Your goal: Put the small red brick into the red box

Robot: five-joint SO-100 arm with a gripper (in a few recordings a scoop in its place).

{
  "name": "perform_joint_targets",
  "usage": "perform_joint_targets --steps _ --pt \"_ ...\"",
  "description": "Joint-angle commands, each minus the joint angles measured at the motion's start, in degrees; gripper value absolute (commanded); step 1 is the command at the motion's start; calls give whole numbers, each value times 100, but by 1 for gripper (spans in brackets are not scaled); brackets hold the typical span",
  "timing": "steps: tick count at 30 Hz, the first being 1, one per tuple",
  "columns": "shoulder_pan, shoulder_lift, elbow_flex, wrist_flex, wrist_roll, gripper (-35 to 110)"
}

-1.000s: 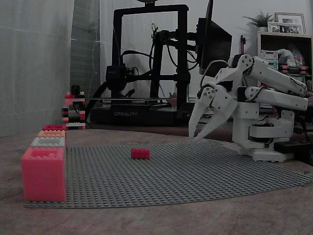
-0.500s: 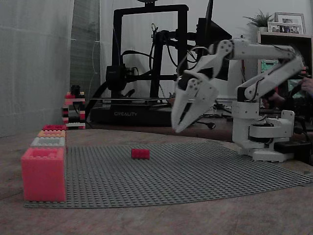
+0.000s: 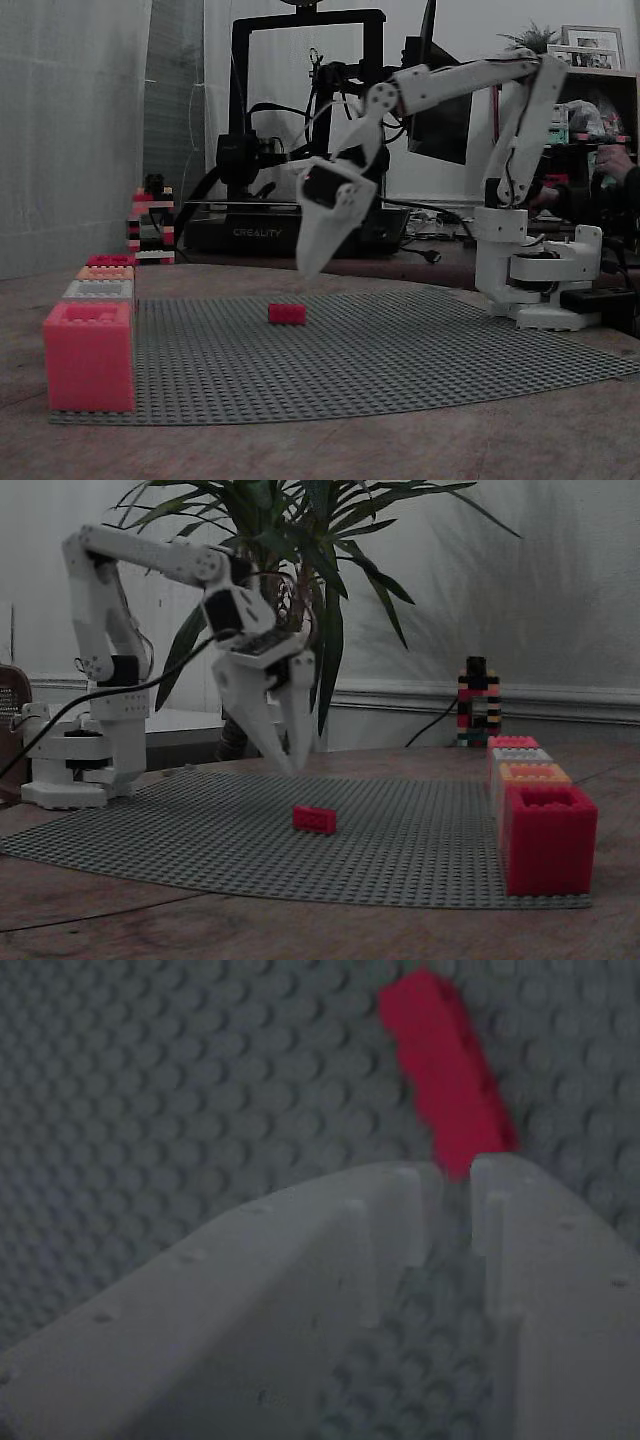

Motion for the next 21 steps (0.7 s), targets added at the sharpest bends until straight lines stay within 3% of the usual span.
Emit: perform_joint_targets --steps 1,21 --pt "290 -343 -694 70 -457 0" --pt "255 -1099 -905 -308 -668 22"
